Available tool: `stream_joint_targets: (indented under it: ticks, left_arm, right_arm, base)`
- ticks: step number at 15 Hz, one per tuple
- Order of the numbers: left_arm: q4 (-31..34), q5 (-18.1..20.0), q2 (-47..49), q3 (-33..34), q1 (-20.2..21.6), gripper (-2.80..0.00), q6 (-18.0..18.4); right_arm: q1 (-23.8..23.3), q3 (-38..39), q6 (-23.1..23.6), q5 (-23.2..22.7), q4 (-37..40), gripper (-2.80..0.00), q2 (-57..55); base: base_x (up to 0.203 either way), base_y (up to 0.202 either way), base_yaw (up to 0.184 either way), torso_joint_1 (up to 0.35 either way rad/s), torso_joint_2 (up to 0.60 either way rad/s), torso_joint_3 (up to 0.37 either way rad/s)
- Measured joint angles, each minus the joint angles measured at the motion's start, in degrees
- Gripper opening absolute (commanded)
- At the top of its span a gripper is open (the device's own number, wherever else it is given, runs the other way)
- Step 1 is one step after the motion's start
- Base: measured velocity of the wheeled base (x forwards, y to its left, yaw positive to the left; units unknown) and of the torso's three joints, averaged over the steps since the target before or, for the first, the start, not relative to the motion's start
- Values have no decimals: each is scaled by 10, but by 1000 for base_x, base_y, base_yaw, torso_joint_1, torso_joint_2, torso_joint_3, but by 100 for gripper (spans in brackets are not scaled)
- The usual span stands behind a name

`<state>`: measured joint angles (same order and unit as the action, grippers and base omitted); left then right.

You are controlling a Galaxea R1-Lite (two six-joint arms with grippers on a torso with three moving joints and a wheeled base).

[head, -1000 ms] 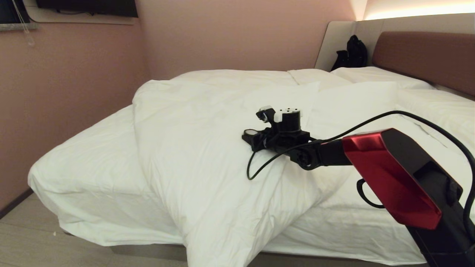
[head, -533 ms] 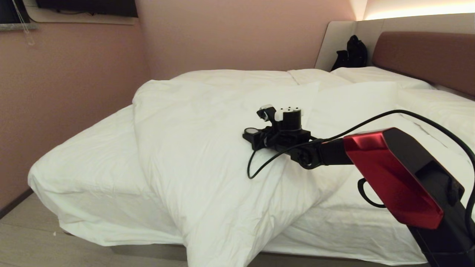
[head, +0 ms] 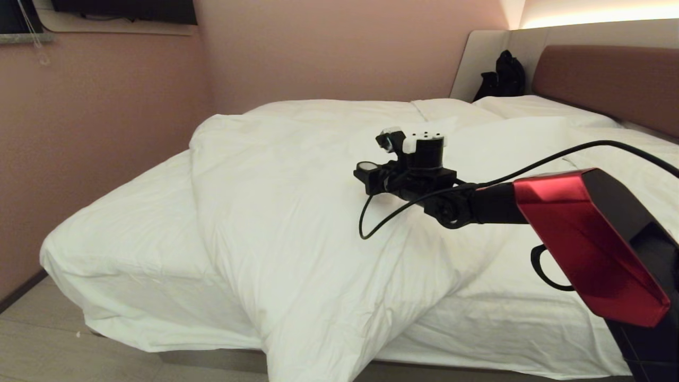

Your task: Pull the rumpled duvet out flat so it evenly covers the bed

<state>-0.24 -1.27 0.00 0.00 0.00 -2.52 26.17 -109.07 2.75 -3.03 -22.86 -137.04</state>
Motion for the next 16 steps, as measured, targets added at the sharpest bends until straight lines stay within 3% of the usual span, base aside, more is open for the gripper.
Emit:
stream_joint_targets:
  ticks: [5, 10, 16]
  left_arm:
    - [0, 0, 0, 0, 0, -280, 0]
    - [0, 0, 0, 0, 0, -280, 0]
    - [0, 0, 0, 0, 0, -280, 0]
  right_arm:
    - [-13, 0, 3, 51, 24, -280, 51]
    - [-73, -2, 2, 93, 97, -280, 122]
    - [-235, 2, -2, 118, 167, -280, 168]
  base:
    - [0, 0, 0, 0, 0, 0]
    - [0, 0, 0, 0, 0, 0]
    - [0, 0, 0, 0, 0, 0]
